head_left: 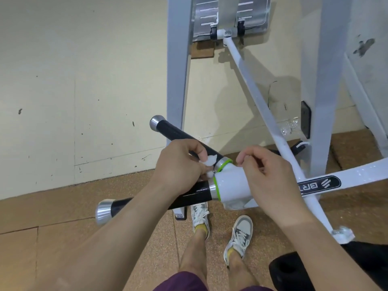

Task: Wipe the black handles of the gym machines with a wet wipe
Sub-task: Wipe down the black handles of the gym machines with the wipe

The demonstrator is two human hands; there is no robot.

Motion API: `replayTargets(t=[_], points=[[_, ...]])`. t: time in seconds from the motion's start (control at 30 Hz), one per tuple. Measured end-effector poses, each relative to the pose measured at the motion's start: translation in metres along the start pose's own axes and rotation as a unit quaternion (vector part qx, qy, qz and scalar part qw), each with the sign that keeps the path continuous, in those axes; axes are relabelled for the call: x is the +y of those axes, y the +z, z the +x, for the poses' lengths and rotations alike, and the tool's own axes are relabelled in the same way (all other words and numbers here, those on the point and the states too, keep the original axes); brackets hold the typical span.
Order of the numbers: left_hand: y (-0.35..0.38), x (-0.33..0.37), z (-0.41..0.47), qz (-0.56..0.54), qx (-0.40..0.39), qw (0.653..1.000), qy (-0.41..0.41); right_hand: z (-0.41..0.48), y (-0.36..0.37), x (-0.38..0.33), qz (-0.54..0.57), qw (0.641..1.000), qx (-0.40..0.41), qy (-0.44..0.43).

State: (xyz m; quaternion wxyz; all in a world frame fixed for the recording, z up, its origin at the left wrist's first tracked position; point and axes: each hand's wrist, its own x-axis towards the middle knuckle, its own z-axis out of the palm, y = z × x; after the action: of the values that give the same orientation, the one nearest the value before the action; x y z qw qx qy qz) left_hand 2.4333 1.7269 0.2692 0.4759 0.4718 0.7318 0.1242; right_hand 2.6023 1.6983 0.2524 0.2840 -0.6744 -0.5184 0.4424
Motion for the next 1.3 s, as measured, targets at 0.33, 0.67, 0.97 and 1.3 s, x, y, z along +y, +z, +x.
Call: replayTargets(t=[0.33,0.67,0.97,1.3], points=[[-0.011,-0.009,0.011,-0.032,0.069,0.996,-0.035,0.006,-0.006,-0.002,-0.028,0.998,-0.047,0.016],[-0.002,0.008,0.000,-0.121,0.052,0.985,-0.110,0.014,0.002,-0.037,-0.132,0.988,-0.077,-0.017],[-0.002,0.014,0.014,-0.251,0.076,0.932,-0.251,0.028,0.025,-0.040,-0.310,0.938,-0.152,-0.035],[-0.011,-0.004,0.030,-0.396,0.144,0.840,-0.340,0.024,0.026,-0.046,-0.297,0.945,-0.132,-0.016]])
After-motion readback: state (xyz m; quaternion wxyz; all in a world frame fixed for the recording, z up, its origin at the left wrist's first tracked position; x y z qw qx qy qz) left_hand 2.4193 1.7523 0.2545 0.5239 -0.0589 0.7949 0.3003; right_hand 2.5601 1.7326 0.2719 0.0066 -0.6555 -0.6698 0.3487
